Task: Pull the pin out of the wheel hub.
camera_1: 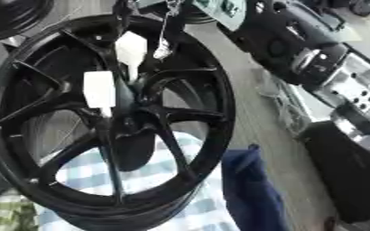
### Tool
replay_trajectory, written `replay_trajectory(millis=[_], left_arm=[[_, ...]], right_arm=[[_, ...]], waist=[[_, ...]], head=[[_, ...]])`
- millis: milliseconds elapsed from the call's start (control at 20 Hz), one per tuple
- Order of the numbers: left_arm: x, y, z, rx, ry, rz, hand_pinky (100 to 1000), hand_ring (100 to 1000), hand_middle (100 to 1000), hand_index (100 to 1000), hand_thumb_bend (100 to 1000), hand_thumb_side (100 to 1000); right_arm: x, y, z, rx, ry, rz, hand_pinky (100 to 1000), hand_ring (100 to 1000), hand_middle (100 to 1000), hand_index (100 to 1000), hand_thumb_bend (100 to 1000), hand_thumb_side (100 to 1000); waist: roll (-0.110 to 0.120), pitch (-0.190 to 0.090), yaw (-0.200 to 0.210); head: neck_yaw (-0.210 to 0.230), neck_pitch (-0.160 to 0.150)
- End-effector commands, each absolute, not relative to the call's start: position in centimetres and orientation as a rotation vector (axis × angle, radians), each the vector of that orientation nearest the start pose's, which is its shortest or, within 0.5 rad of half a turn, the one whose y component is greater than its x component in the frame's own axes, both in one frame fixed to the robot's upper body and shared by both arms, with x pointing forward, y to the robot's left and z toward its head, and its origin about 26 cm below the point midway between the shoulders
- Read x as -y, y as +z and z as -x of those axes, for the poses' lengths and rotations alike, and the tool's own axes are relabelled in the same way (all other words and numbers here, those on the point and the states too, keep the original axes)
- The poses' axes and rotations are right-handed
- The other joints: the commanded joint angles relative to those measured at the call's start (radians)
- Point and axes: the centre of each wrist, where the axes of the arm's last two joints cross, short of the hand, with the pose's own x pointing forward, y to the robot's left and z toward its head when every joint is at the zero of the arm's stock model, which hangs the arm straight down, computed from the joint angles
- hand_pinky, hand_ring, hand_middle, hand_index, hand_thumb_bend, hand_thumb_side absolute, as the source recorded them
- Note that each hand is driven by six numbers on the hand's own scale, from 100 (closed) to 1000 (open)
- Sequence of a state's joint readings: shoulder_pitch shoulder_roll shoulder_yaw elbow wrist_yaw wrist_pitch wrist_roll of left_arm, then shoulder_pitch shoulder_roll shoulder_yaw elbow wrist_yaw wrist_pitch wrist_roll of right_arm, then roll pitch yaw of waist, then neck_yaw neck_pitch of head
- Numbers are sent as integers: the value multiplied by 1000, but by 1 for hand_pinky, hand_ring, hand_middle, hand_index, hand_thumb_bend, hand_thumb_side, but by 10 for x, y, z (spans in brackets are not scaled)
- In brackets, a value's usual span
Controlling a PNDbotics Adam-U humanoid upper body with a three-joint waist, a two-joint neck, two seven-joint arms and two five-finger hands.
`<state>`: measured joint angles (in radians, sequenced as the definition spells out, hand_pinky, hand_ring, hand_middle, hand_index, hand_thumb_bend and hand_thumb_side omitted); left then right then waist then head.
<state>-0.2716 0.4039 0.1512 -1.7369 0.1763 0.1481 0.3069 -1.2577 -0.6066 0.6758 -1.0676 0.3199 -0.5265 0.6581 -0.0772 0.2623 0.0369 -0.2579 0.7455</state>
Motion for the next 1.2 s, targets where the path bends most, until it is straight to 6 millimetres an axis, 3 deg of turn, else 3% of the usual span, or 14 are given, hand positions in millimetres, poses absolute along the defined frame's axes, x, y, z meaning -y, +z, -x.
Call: replay_trajectory(millis=[50, 1200], left_arm=[[-342, 164, -324, 1916, 149, -449, 764, 689, 710, 691, 179, 744], [-342, 162, -324, 1907, 133, -456, 770, 691, 714, 694, 171, 755]], right_arm=[[190, 323, -462, -1469, -2862, -393, 888, 810, 752, 775, 370, 146], [188, 327, -462, -1498, -2860, -388, 877, 773, 628, 674, 348, 122]], waist=[[4, -15, 1], [-2, -20, -1]], head=[[-3, 0], [0, 2]])
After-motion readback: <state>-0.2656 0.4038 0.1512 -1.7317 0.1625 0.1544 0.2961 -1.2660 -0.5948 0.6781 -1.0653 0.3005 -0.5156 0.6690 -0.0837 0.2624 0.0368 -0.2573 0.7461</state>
